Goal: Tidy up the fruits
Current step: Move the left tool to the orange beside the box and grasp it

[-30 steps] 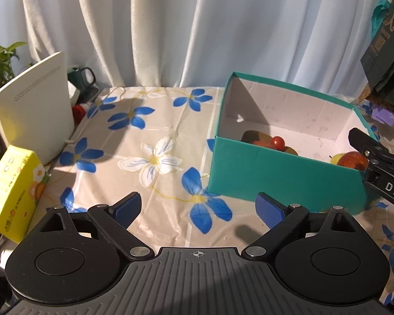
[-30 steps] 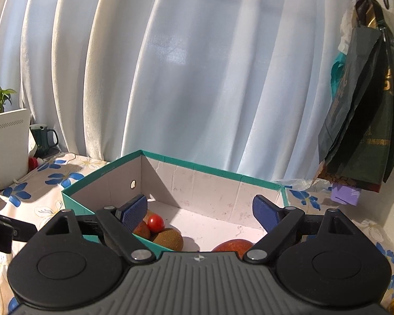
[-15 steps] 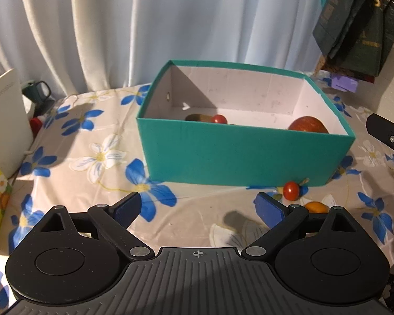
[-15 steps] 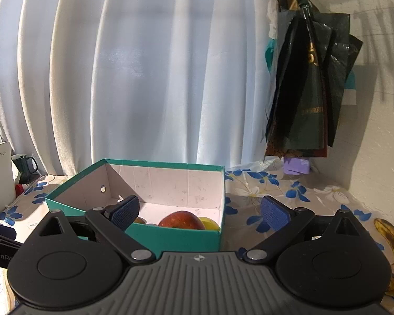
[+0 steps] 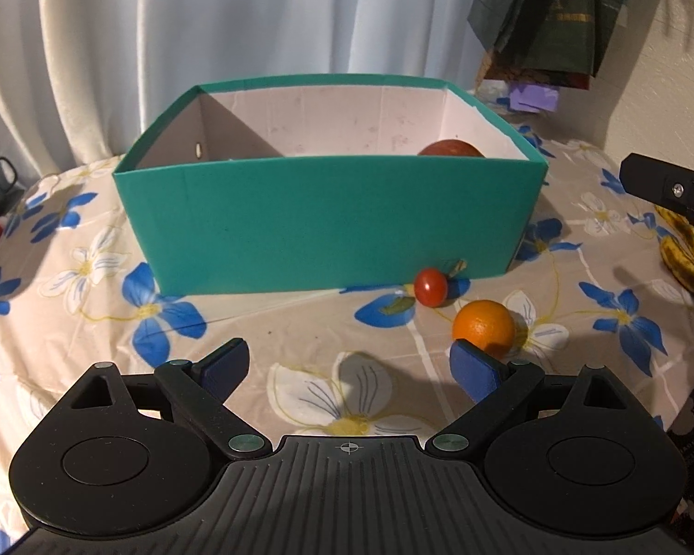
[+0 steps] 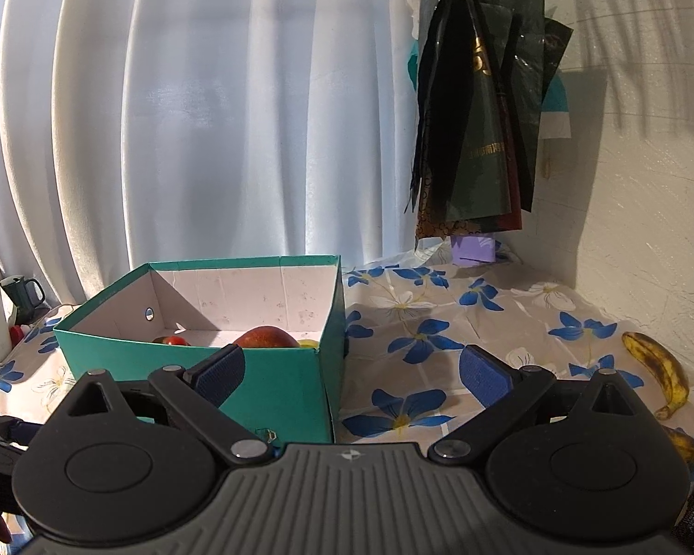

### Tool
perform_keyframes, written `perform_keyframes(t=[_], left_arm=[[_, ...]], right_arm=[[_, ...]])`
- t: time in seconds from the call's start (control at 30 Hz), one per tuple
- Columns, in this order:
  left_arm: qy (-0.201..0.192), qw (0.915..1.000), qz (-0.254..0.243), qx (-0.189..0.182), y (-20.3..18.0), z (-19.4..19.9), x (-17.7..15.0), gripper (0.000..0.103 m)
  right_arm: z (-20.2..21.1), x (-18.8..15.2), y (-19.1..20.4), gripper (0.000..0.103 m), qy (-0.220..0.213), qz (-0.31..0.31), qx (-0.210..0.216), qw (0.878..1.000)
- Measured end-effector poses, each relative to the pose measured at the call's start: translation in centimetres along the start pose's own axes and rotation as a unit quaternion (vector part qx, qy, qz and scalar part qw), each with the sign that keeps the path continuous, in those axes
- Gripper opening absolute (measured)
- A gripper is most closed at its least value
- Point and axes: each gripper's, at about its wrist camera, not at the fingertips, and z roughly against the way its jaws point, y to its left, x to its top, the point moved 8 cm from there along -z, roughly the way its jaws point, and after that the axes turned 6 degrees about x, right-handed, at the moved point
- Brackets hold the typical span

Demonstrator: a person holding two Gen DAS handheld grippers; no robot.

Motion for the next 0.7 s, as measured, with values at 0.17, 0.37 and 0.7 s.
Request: perform_keyframes(t=[0.17,0.37,0.7], left_arm=[[0.011,0.9996,-0.015,-0.020,-1.4,-1.1,-0.9,0.097],[0.008,0.9984,-0.041,-0.038,-3.6,-1.8,-0.8,0.097],[-0.011,0.9971,-0.050,-0.056,-6.6,-2.9,1.2,0.094]], right_arm=[[0.2,-1.0,-0.6,0.099,0.012,-0.007,-0.005,1.000],[0.0,-1.9,-1.1,0.099,0.027,-0.012,-0.010,1.000],[0.6,-1.9,-2.9,0.099,0.024,-0.024,-0.033,0.999]])
